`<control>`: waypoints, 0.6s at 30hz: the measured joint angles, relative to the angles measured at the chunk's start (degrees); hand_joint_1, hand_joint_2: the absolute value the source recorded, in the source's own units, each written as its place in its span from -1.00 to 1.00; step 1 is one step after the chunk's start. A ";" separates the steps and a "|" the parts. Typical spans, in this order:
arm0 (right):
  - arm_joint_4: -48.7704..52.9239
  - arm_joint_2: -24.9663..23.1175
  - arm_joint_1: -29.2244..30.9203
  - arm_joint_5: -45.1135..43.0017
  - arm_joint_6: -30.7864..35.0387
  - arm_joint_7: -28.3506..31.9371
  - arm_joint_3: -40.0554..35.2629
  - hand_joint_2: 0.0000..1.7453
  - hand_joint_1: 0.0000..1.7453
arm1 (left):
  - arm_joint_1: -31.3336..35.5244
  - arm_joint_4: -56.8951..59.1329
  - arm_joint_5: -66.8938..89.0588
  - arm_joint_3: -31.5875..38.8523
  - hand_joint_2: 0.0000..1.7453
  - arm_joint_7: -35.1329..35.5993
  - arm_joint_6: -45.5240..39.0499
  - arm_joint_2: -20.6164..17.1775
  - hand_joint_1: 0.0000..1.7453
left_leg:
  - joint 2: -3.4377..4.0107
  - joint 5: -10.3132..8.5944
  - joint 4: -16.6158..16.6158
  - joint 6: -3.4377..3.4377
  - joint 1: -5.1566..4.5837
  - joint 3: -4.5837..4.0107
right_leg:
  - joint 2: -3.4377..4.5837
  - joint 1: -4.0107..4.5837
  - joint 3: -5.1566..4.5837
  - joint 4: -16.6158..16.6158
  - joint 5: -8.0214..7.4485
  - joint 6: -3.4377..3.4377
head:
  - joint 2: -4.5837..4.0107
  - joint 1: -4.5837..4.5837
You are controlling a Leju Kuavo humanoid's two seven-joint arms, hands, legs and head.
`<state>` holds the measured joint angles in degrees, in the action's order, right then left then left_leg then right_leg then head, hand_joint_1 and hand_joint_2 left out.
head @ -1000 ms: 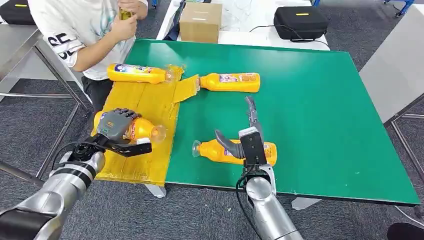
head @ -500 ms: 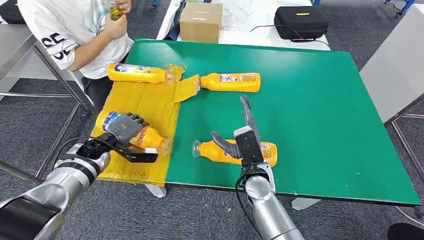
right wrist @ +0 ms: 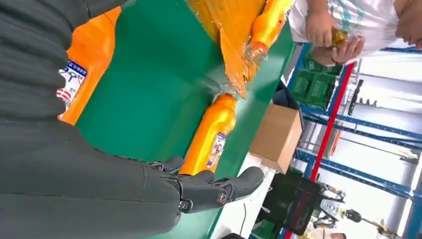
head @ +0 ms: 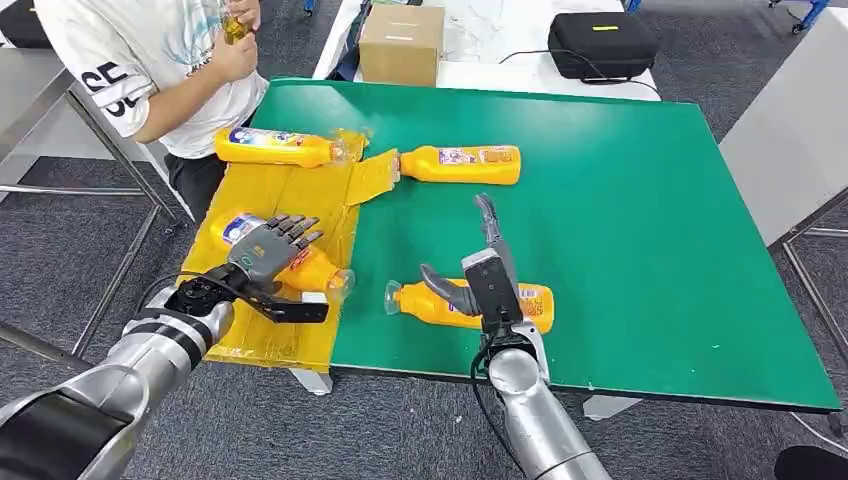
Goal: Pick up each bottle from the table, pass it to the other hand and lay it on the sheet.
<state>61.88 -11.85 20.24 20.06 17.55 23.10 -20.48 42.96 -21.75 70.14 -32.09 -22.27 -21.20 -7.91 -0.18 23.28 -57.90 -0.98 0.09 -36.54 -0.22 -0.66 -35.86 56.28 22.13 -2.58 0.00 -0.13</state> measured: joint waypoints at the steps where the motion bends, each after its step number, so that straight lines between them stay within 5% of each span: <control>1: -0.11 0.00 0.04 0.11 -0.04 0.00 0.00 1.00 -1.00 | -0.04 0.00 -0.31 0.15 1.00 -0.26 0.00 0.02 -1.00 | 0.00 0.00 0.00 0.00 0.00 0.00 | 0.00 0.00 0.00 0.00 0.00 0.00 | 0.00 0.02; 7: -0.81 0.00 0.20 0.48 -0.20 -0.44 0.00 1.00 -1.00 | -0.40 -0.02 -3.82 1.70 1.00 -3.06 -0.33 0.24 -1.00 | 0.00 0.00 0.00 0.00 0.00 0.00 | 0.00 0.00 0.00 0.00 0.00 0.00 | 0.00 0.02; 8: -0.90 0.00 0.21 0.52 -0.20 -0.48 0.00 -1.00 -1.00 | -0.50 -0.02 -4.24 1.84 1.00 -3.34 -0.33 0.24 -1.00 | 0.00 0.00 0.00 0.00 0.00 0.00 | 0.00 0.00 0.00 0.00 0.00 0.00 | 0.00 0.00; 15: -2.29 0.35 0.33 5.20 0.98 -4.04 -0.15 -1.00 -1.00 | -4.92 -3.45 -21.25 8.97 1.00 -14.22 1.80 0.26 -1.00 | 0.02 0.01 0.00 0.00 0.00 0.00 | 0.01 0.00 -0.01 -0.01 0.01 0.00 | 0.00 0.02; 16: -2.58 0.46 0.39 5.86 1.25 -4.57 -0.18 1.00 -1.00 | -6.00 -4.33 -24.01 10.26 1.00 -15.44 3.38 0.33 -1.00 | 0.02 0.01 0.00 0.00 0.00 0.00 | 0.01 0.00 -0.01 -0.01 0.01 0.01 | 0.00 0.02; 18: -3.37 0.68 0.54 7.30 1.71 -5.88 -0.28 1.00 -1.00 | -8.71 -7.90 -32.21 13.36 1.00 -17.01 8.51 0.66 -1.00 | 0.04 0.02 0.00 0.00 -0.01 0.00 | 0.02 0.00 -0.02 -0.02 0.01 0.01 | 0.00 0.02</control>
<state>58.51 -11.17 20.78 27.37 19.26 17.22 -20.76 34.25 -29.65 37.92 -18.72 -39.28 -12.69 -7.26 -0.14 23.30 -57.90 -0.98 0.08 -36.54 -0.21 -0.67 -35.89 56.26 22.15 -2.58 0.00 -0.11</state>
